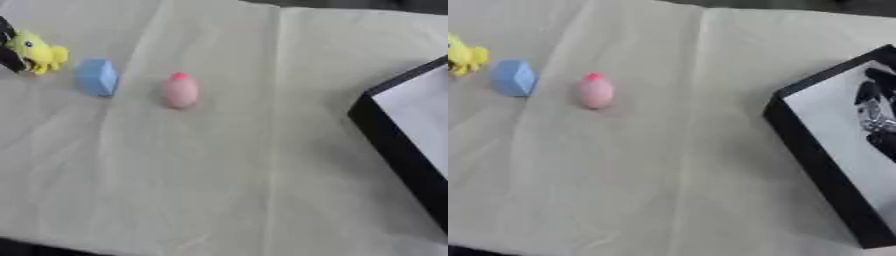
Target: Pick up the objects with one hand, pass them to the other hand, and then place them into the box on the other side of the table.
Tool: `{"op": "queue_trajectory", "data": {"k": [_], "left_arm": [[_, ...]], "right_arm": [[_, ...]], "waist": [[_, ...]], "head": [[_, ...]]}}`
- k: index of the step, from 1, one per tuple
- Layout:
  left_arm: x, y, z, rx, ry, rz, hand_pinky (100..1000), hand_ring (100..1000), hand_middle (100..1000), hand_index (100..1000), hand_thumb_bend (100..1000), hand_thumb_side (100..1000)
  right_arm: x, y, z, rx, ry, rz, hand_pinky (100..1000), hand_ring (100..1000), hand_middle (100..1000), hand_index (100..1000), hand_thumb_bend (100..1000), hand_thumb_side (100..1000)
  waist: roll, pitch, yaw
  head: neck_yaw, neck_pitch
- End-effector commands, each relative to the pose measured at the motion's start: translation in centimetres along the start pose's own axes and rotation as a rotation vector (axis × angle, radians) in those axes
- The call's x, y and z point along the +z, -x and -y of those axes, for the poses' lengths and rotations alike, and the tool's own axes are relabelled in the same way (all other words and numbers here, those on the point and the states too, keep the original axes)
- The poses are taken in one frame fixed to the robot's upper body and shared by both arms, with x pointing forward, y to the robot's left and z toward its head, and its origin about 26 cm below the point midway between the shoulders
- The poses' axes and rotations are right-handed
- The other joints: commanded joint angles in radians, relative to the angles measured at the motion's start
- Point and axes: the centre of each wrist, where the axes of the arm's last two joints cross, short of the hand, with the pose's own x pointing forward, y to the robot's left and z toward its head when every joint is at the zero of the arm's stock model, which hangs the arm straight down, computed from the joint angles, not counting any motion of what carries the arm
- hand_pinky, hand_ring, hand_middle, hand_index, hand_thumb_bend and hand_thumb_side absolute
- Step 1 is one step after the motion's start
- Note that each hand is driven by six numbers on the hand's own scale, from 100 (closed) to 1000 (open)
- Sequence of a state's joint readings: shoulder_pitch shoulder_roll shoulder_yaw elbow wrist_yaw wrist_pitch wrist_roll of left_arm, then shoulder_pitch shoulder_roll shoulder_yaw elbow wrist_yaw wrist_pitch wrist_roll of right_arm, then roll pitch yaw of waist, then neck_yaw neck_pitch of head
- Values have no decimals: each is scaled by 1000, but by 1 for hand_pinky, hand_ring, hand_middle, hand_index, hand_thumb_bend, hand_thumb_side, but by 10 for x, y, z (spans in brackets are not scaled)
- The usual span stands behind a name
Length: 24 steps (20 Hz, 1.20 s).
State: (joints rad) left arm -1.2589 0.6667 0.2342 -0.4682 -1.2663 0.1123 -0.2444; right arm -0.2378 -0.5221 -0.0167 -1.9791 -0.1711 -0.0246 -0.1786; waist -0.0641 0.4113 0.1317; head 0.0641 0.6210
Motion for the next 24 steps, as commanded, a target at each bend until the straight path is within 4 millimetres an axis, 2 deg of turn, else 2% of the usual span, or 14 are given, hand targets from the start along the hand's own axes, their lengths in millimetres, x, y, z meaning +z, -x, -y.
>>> {"op": "queue_trajectory", "data": {"k": [1, 6, 7, 8, 14, 19, 24], "left_arm": [[3, -2, -25, 9, -91, 42, 615, 453, 324, 471, 320, 100], [7, -12, -33, -13, -100, 163, 613, 446, 313, 466, 304, 100], [8, -14, -33, -10, -99, 187, 612, 444, 311, 466, 300, 100], [9, -16, -33, -5, -97, 209, 611, 441, 307, 464, 298, 100], [13, -31, -21, 35, -94, 349, 604, 423, 285, 456, 262, 100], [19, -39, -10, 74, -91, 490, 607, 418, 275, 451, 249, 100], [34, -54, 5, 103, -167, 617, 611, 402, 266, 453, 238, 100]], "right_arm": [[-2, -7, 4, 8, -1, 28, 981, 902, 899, 1000, 100, 312], [-2, -7, 7, 12, 4, 30, 980, 902, 899, 1000, 100, 296], [-2, -8, 8, 13, 4, 33, 980, 902, 899, 1000, 100, 316], [-3, -9, 9, 13, 4, 37, 979, 902, 898, 1000, 100, 285], [-15, -19, 14, 4, -19, 83, 977, 903, 899, 1000, 100, 249], [-31, -33, 14, -26, -58, 129, 976, 906, 901, 1000, 100, 231], [-52, -55, 9, -49, -128, 159, 977, 920, 915, 1000, 100, 235]], "waist": [[3, -33, 5], [3, -53, 18], [3, -58, 20], [3, -65, 22], [9, -106, 29], [17, -125, 33], [19, -135, 40]], "head": [[-3, -12], [-18, -19], [-24, -20], [-30, -20], [-71, -21], [-119, 0], [-157, 37]]}}
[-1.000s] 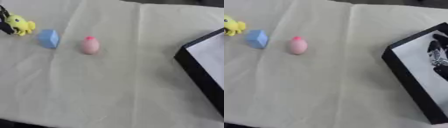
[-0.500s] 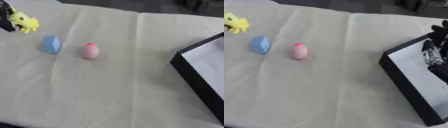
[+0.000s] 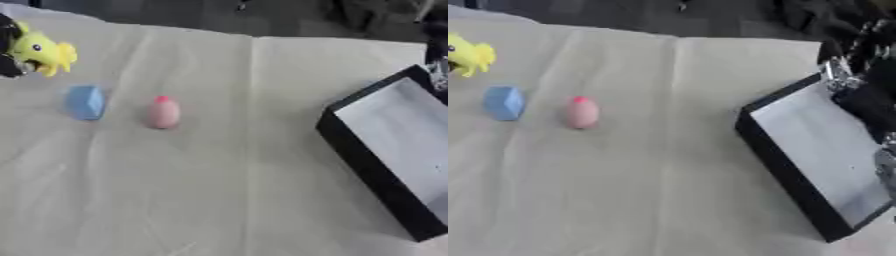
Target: Pick up the objects with one hand, pass them to the other hand, and then place them into the box on the other side of the table.
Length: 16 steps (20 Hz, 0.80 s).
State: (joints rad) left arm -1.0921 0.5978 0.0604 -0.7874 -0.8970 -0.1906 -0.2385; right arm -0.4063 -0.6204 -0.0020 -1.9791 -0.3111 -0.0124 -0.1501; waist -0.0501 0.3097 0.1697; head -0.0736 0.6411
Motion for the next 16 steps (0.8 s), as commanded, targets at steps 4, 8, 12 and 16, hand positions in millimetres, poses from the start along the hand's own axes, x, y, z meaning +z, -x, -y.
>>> {"op": "queue_trajectory", "data": {"k": [4, 8, 12, 16], "left_arm": [[10, -42, -7, 22, -217, 147, 601, 385, 283, 447, 226, 100], [17, -75, 2, -9, -353, 217, 591, 375, 295, 441, 227, 100], [23, -103, 21, -37, -463, 276, 588, 362, 296, 446, 206, 100], [30, -127, 41, -15, -561, 327, 589, 367, 293, 450, 173, 100]], "right_arm": [[-25, -27, -5, 0, -114, -6, 980, 928, 926, 1000, 100, 255], [-38, -37, -17, -12, -201, -34, 982, 935, 939, 1000, 100, 277], [-47, -46, -32, -7, -299, -58, 988, 950, 954, 1000, 100, 316], [-53, -52, -49, 17, -397, -85, 994, 970, 977, 1000, 100, 346]], "waist": [[0, -42, 12], [-1, -53, 19], [2, -61, 23], [5, -65, 25]], "head": [[-49, 43], [-74, 61], [-87, 68], [-98, 72]]}}
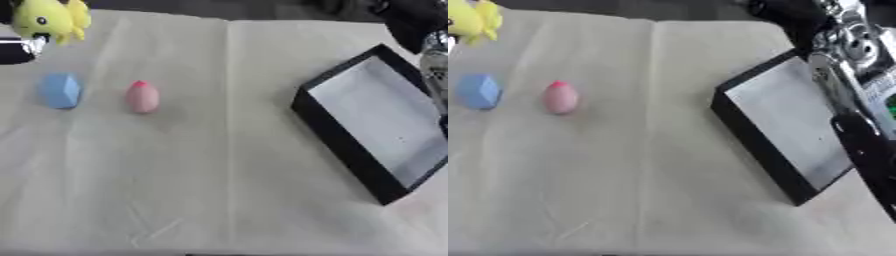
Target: Pick up the objects with one hand, pass them to the other hand, and then place them into the box on the other side of the table.
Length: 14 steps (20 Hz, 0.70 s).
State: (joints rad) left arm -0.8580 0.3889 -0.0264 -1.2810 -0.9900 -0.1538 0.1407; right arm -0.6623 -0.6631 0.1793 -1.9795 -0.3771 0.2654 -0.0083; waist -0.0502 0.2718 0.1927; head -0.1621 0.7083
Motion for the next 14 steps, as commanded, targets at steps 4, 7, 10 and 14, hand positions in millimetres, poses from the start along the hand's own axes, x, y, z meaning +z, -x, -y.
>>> {"op": "queue_trajectory", "data": {"k": [4, 7, 10, 14], "left_arm": [[2, -32, 2, -2, -179, 80, 585, 367, 283, 448, 148, 100], [8, -39, 11, 18, -211, 93, 586, 364, 280, 449, 132, 100], [13, -44, 16, 32, -227, 123, 585, 372, 282, 447, 138, 100], [18, -58, 23, 41, -272, 183, 580, 376, 270, 445, 127, 100]], "right_arm": [[-14, -17, -18, 80, -128, -20, 998, 991, 996, 1000, 100, 375], [-20, -21, -28, 108, -175, -41, 1000, 1000, 1000, 1000, 112, 396], [-24, -25, -37, 117, -216, -59, 1000, 1000, 1000, 1000, 131, 399], [-31, -30, -52, 109, -280, -63, 1000, 1000, 1000, 1000, 143, 403]], "waist": [[8, -30, 0], [10, -31, -2], [12, -31, 0], [12, -31, 4]], "head": [[-22, 12], [-39, 16], [-59, 14], [-76, 10]]}}
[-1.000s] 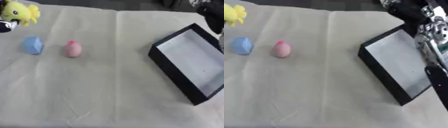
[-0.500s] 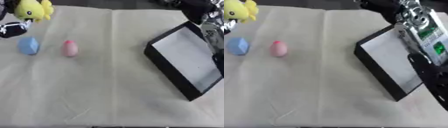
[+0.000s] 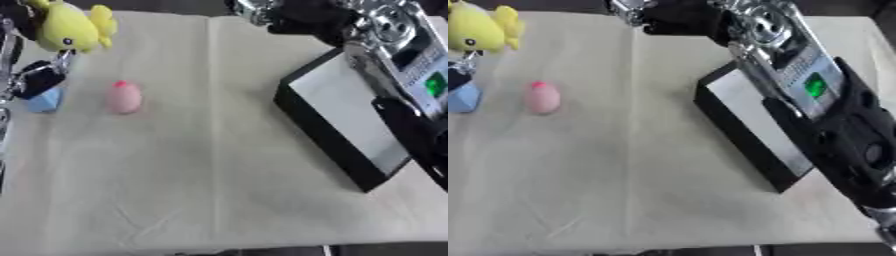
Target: Pick up the objects with one hand, pass them to the other hand, and then place them into the box on the other side of the table.
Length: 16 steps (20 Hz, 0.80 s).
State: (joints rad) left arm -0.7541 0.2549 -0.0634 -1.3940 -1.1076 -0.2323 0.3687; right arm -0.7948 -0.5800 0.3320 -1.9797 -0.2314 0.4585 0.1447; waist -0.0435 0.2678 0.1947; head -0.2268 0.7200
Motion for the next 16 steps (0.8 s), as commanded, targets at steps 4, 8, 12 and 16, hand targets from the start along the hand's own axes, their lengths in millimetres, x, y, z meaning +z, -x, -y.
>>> {"op": "queue_trajectory", "data": {"k": [4, 8, 12, 16], "left_arm": [[-6, -20, 2, 1, -103, 88, 580, 377, 268, 445, 125, 100], [-5, -30, 9, 16, -113, 110, 579, 375, 265, 444, 119, 100], [-6, -39, 13, 26, -120, 135, 579, 378, 267, 443, 125, 100], [-7, -46, 15, 31, -136, 172, 577, 380, 260, 441, 126, 100]], "right_arm": [[-10, -17, -14, -4, -97, 33, 1000, 1000, 1000, 1000, 146, 422], [-16, -18, -21, -33, -159, 43, 1000, 1000, 1000, 1000, 157, 435], [-21, -17, -27, -66, -221, 49, 1000, 1000, 1000, 1000, 185, 429], [-25, -15, -31, -62, -249, 43, 1000, 1000, 1000, 1000, 198, 425]], "waist": [[3, -24, 6], [2, -21, 12], [1, -19, 16], [0, -18, 20]], "head": [[-22, -3], [-26, -4], [-27, -6], [-29, -6]]}}
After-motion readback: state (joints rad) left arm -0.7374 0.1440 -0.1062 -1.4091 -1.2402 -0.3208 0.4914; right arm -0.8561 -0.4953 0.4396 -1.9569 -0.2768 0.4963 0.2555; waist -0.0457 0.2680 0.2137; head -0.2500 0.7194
